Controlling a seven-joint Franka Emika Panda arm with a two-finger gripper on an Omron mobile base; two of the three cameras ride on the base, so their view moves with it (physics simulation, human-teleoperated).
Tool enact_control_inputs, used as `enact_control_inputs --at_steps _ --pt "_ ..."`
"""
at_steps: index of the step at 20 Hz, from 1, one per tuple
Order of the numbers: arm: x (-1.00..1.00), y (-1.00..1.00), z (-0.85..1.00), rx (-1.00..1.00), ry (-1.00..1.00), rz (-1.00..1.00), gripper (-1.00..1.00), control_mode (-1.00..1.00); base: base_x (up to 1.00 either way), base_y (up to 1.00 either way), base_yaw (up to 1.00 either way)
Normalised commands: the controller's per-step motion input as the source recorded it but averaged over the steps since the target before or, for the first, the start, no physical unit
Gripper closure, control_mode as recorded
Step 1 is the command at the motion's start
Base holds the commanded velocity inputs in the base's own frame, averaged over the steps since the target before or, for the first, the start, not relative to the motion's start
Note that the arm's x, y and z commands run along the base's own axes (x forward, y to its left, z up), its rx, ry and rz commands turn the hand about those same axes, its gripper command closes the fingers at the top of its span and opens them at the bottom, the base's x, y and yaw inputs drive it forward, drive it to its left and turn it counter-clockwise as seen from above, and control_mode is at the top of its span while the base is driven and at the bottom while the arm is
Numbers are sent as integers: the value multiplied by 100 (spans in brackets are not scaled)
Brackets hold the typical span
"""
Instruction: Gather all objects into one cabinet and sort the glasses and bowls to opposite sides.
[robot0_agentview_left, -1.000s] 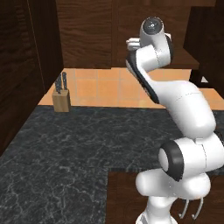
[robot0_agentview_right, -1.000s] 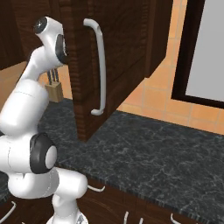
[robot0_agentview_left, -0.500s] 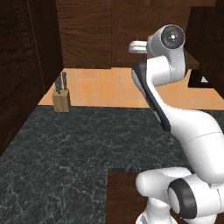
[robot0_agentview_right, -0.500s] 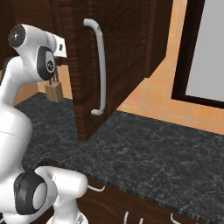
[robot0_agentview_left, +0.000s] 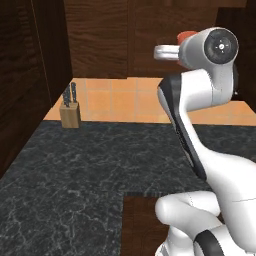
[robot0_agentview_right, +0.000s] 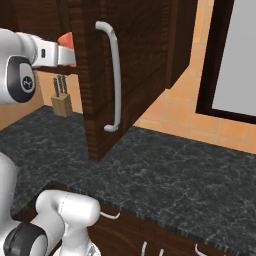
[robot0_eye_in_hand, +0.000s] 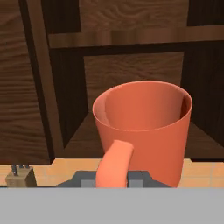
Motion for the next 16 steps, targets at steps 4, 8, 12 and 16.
enact_control_inputs --at_steps 4,8,12,16 --pt "1 0 1 2 9 0 100 -100 0 0 0" --pt "0 0 1 4 45 0 100 -100 0 0 0" --pt "0 0 0 0 0 0 100 -100 0 0 0" --pt "0 0 0 0 0 0 100 -100 0 0 0"
